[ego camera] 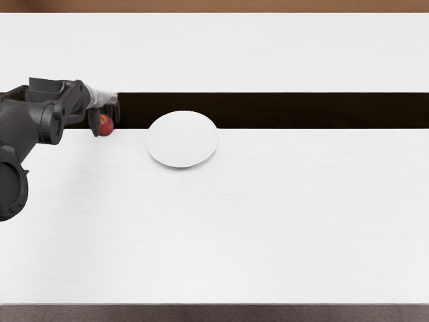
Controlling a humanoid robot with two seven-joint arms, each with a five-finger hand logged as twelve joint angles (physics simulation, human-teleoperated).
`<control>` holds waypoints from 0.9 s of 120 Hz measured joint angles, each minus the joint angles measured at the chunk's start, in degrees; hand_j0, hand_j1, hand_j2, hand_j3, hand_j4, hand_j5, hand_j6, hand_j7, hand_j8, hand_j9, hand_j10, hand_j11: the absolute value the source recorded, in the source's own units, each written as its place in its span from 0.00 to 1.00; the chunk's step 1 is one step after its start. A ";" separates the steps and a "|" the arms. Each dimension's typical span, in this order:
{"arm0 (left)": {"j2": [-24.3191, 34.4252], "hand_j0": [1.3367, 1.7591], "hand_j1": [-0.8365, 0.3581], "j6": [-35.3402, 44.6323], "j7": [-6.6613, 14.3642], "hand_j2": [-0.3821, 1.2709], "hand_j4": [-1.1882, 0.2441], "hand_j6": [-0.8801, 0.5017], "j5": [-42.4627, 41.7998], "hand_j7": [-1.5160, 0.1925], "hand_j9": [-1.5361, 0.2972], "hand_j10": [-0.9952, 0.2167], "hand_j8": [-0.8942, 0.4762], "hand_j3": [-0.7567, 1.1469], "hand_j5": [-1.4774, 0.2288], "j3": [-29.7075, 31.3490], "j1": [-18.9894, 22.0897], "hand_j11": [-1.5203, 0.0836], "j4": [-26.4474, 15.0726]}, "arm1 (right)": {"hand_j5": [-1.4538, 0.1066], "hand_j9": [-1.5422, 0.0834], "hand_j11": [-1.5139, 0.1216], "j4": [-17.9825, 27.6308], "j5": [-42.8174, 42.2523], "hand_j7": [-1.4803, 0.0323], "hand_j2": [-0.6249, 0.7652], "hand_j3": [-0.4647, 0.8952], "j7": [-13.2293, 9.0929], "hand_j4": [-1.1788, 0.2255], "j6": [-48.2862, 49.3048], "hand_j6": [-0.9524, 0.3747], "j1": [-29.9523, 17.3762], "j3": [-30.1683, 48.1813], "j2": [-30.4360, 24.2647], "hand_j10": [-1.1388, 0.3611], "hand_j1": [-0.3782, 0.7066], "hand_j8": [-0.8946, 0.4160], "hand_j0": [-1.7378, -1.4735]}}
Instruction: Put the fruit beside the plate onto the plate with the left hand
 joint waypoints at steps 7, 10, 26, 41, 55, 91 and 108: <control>0.00 0.76 0.47 -0.16 0.02 0.34 0.44 0.28 0.01 0.48 0.45 0.37 0.28 0.40 0.46 -0.03 0.00 0.51 0.02 | 0.93 0.95 0.93 0.01 0.00 0.98 0.45 0.34 0.00 0.84 0.00 0.72 0.00 0.00 0.00 0.76 0.03 0.68 0.30; 0.00 0.76 0.46 -0.20 0.03 0.34 0.43 0.29 0.00 0.47 0.45 0.37 0.29 0.40 0.46 -0.06 0.07 0.50 0.05 | 0.93 0.95 0.93 0.01 0.00 0.98 0.45 0.34 0.00 0.84 0.00 0.72 0.00 0.00 0.00 0.76 0.03 0.68 0.30; -0.01 0.76 0.44 -0.27 0.05 0.38 0.40 0.29 -0.01 0.46 0.42 0.34 0.30 0.40 0.46 -0.09 0.18 0.47 0.15 | 0.93 0.95 0.93 -0.01 0.00 0.98 0.45 0.34 0.00 0.84 0.00 0.72 0.00 0.00 0.00 0.76 0.03 0.68 0.30; -0.01 0.76 0.44 -0.42 0.04 0.41 0.38 0.27 0.01 0.44 0.40 0.33 0.29 0.40 0.44 -0.04 0.19 0.45 0.13 | 0.93 0.95 0.93 -0.02 0.01 0.98 0.45 0.34 0.00 0.84 0.00 0.72 0.00 0.00 0.00 0.76 0.03 0.68 0.30; 0.03 0.76 0.45 -0.53 0.01 0.44 0.38 0.25 -0.01 0.42 0.39 0.31 0.27 0.40 0.41 -0.06 0.18 0.43 0.09 | 0.93 0.95 0.93 -0.03 -0.01 0.98 0.45 0.34 0.00 0.84 0.00 0.72 0.00 0.00 0.00 0.76 0.03 0.68 0.30; 0.51 0.76 0.46 -0.64 -0.19 0.45 0.37 0.25 -0.03 0.39 0.36 0.29 0.26 0.40 0.36 -0.49 -0.14 0.41 0.02 | 0.93 0.95 0.93 0.00 -0.02 0.98 0.45 0.34 0.00 0.84 0.00 0.72 0.00 0.00 0.00 0.76 0.03 0.68 0.30; 1.48 0.76 0.45 -0.70 -0.59 0.46 0.37 0.27 -1.27 0.37 0.35 0.27 0.28 0.40 0.34 -2.97 -0.61 0.39 0.01 | 0.93 0.95 0.93 -0.02 0.02 0.98 0.45 0.34 0.00 0.84 0.00 0.72 0.00 0.00 0.00 0.76 0.03 0.68 0.30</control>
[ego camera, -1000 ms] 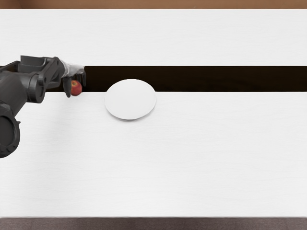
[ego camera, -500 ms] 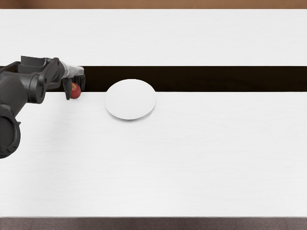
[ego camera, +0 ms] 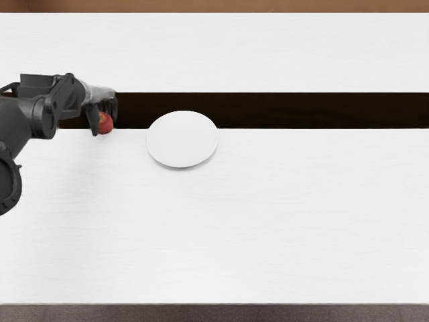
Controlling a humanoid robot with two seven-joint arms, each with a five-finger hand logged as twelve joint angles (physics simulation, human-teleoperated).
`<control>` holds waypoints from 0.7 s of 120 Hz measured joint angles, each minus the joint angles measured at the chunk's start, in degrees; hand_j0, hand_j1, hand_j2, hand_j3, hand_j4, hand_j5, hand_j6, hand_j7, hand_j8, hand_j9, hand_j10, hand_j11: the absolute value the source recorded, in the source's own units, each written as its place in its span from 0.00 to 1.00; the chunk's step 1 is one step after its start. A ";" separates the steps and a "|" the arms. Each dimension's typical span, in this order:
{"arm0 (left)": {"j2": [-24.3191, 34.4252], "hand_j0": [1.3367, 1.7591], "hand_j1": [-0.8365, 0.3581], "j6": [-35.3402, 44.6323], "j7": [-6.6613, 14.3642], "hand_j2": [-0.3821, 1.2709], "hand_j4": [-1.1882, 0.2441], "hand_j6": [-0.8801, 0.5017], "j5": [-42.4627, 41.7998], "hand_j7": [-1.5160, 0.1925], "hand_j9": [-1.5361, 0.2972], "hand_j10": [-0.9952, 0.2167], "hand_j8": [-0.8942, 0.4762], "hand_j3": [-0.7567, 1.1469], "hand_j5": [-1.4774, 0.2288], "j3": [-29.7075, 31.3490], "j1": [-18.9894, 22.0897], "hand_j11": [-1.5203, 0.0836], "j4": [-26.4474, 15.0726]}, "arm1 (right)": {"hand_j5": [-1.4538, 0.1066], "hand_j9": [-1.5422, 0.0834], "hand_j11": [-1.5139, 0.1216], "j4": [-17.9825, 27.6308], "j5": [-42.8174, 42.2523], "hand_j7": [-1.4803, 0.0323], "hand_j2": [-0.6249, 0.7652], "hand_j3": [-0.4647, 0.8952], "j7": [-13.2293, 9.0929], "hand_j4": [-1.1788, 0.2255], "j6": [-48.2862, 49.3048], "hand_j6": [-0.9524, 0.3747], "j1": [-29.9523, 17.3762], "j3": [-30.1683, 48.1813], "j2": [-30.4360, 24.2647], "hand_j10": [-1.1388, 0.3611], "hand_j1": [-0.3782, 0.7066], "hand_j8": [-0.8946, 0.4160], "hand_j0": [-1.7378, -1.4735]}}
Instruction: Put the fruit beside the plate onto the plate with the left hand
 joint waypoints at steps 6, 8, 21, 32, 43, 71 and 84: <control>0.66 0.76 0.46 -0.03 -0.07 0.45 0.37 0.28 -0.91 0.37 0.35 0.27 0.28 0.40 0.33 -1.24 -0.13 0.38 -0.01 | 0.93 0.95 0.93 0.01 0.00 0.98 0.45 0.34 0.00 0.84 0.00 0.72 0.00 0.00 0.00 0.76 0.03 0.68 0.30; 0.82 0.76 0.46 -0.03 -0.09 0.45 0.37 0.28 -1.25 0.36 0.35 0.27 0.28 0.40 0.33 -1.63 -0.20 0.38 0.00 | 0.93 0.95 0.93 0.01 -0.01 0.98 0.45 0.34 0.00 0.84 0.00 0.72 0.00 0.00 0.00 0.76 0.03 0.68 0.30; 1.62 0.76 0.46 -0.08 -0.20 0.45 0.35 0.29 -2.96 0.35 0.33 0.25 0.29 0.40 0.30 -4.03 -0.43 0.36 -0.05 | 0.93 0.95 0.93 0.02 -0.02 0.98 0.45 0.34 0.00 0.84 0.00 0.72 0.00 0.00 0.00 0.76 0.03 0.68 0.30; 2.70 0.76 0.45 -1.17 -0.32 0.45 0.35 0.31 -3.69 0.33 0.31 0.24 0.30 0.40 0.28 -6.62 -1.54 0.35 -0.22 | 0.93 0.95 0.93 0.01 -0.02 0.98 0.45 0.34 0.00 0.84 0.00 0.72 0.00 0.00 0.00 0.76 0.03 0.68 0.30; 3.40 0.75 0.42 -2.97 -0.60 0.47 0.35 0.33 -3.93 0.32 0.31 0.23 0.33 0.40 0.27 -10.88 -2.37 0.34 -0.56 | 0.93 0.95 0.93 0.01 -0.02 0.98 0.45 0.34 0.00 0.84 0.00 0.72 0.00 0.00 0.00 0.76 0.03 0.68 0.30; 3.88 0.76 0.39 -10.35 -7.49 0.52 0.37 0.35 -4.00 0.30 0.30 0.21 0.34 0.40 0.25 -17.86 -3.94 0.33 -0.81 | 0.93 0.95 0.93 0.00 0.01 0.98 0.45 0.34 0.00 0.84 0.00 0.72 0.00 0.00 0.00 0.76 0.03 0.68 0.30; 3.35 0.76 0.38 -11.11 -10.73 0.54 0.37 0.35 -3.99 0.30 0.30 0.21 0.34 0.40 0.25 -18.65 -4.68 0.33 -0.81 | 0.93 0.95 0.93 0.00 -0.01 0.98 0.45 0.34 0.00 0.84 0.00 0.72 0.00 0.00 0.00 0.76 0.03 0.68 0.30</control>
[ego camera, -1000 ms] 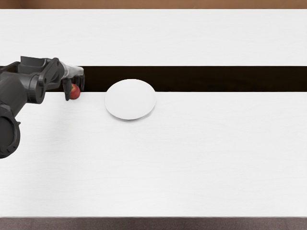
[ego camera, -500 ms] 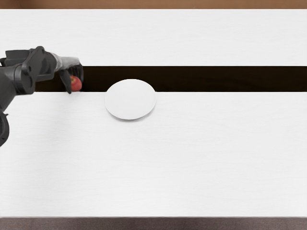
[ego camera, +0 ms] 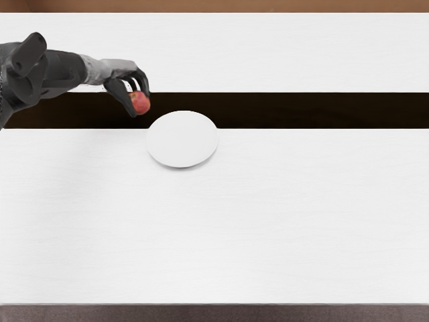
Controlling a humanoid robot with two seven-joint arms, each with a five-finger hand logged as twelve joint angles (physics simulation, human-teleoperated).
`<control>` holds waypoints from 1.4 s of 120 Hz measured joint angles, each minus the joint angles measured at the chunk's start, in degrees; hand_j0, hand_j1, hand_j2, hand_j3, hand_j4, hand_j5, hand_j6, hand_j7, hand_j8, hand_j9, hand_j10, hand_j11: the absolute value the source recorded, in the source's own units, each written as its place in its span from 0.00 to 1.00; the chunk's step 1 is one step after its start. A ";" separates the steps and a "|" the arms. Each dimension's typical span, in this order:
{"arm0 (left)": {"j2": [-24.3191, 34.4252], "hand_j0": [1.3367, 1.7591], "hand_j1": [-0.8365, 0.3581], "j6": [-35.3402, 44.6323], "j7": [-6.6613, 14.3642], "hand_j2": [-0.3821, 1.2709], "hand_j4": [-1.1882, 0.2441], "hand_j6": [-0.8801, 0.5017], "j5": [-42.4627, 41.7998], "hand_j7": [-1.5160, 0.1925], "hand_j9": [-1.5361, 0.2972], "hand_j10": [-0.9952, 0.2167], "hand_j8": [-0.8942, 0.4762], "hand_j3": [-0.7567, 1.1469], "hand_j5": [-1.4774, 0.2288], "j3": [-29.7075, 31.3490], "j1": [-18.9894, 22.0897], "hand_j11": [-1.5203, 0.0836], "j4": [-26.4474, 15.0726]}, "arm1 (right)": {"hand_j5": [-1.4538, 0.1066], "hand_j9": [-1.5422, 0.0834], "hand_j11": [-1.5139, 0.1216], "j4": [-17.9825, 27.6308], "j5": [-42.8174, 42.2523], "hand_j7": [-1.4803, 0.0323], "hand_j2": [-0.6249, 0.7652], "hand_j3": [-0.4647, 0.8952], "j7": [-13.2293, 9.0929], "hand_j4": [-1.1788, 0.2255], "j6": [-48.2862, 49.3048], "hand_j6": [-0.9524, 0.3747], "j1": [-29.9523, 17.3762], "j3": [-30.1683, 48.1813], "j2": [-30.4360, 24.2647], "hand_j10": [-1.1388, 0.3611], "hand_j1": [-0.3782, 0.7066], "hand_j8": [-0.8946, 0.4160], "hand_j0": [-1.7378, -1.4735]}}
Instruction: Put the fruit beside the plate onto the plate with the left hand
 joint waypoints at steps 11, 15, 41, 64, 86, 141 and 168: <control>-2.38 0.76 0.39 -0.25 -1.54 0.53 0.36 0.34 -0.05 0.30 0.30 0.21 0.34 0.40 0.25 -0.30 -0.72 0.33 -0.05 | 0.93 0.95 0.93 0.01 -0.01 0.98 0.45 0.34 0.00 0.84 0.00 0.72 0.00 0.00 0.00 0.76 0.03 0.68 0.30; -3.05 0.76 0.39 -0.31 -1.86 0.53 0.36 0.34 -0.04 0.30 0.30 0.21 0.34 0.40 0.25 -0.35 -0.91 0.33 -0.09 | 0.93 0.95 0.93 0.00 -0.02 0.98 0.45 0.34 0.00 0.84 0.00 0.72 0.00 0.00 0.00 0.76 0.03 0.68 0.30; -5.10 0.76 0.36 -0.42 -2.53 0.58 0.34 0.34 -0.02 0.30 0.30 0.21 0.33 0.40 0.25 -0.12 -0.36 0.33 -1.59 | 0.93 0.95 0.93 0.00 -0.01 0.98 0.45 0.34 0.00 0.84 0.00 0.72 0.00 0.00 0.00 0.76 0.03 0.68 0.30; -5.11 0.76 0.41 -0.31 -2.46 0.53 0.37 0.32 0.17 0.34 0.34 0.26 0.31 0.40 0.31 0.11 0.17 0.38 -2.98 | 0.93 0.95 0.93 0.02 0.00 0.98 0.45 0.34 0.00 0.84 0.00 0.72 0.00 0.00 0.00 0.76 0.03 0.68 0.30; -5.11 0.76 0.72 -0.23 -2.44 0.36 0.62 0.48 -1.87 0.64 0.61 0.56 0.49 0.40 0.61 -0.27 0.28 0.69 -3.21 | 0.93 0.95 0.93 0.01 -0.02 0.98 0.45 0.34 0.00 0.84 0.00 0.72 0.00 0.00 0.00 0.76 0.03 0.68 0.30; 2.71 0.76 0.95 -0.22 -2.60 0.25 0.79 0.61 -4.46 0.85 0.80 0.78 0.62 0.40 0.83 -29.22 9.70 0.91 -0.20 | 0.93 0.95 0.93 0.00 -0.02 0.98 0.45 0.34 0.00 0.84 0.00 0.72 0.00 0.00 0.00 0.76 0.03 0.68 0.30; 8.87 0.76 0.97 -0.21 -2.67 0.24 0.81 0.62 -6.72 0.87 0.82 0.80 0.63 0.40 0.84 -35.63 14.99 0.93 0.51 | 0.93 0.95 0.93 0.01 -0.03 0.98 0.45 0.34 0.00 0.84 0.00 0.72 0.00 0.00 0.00 0.76 0.03 0.68 0.30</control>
